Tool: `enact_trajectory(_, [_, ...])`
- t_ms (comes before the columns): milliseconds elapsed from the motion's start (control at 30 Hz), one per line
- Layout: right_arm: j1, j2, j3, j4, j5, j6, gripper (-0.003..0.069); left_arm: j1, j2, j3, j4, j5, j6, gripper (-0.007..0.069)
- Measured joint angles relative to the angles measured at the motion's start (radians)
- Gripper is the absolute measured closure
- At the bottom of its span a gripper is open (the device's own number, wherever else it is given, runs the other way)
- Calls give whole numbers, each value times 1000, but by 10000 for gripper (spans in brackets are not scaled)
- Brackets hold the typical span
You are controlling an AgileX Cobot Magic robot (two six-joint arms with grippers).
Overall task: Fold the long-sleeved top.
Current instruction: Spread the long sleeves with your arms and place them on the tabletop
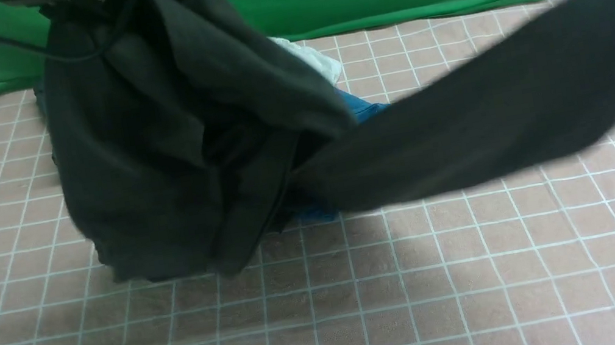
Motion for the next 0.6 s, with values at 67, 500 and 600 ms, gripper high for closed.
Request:
enact_trajectory(67, [0,0,13,79,48,-31,572,0,1,0,2,0,-3,576])
enact_trajectory(500, [0,-2,192,213,-191,-140,572,0,50,-46,-176,-65,80,577])
enact_trajectory(600, [0,0,153,-85,-319,42,572,-7,126,-212,-370,-91,118,577])
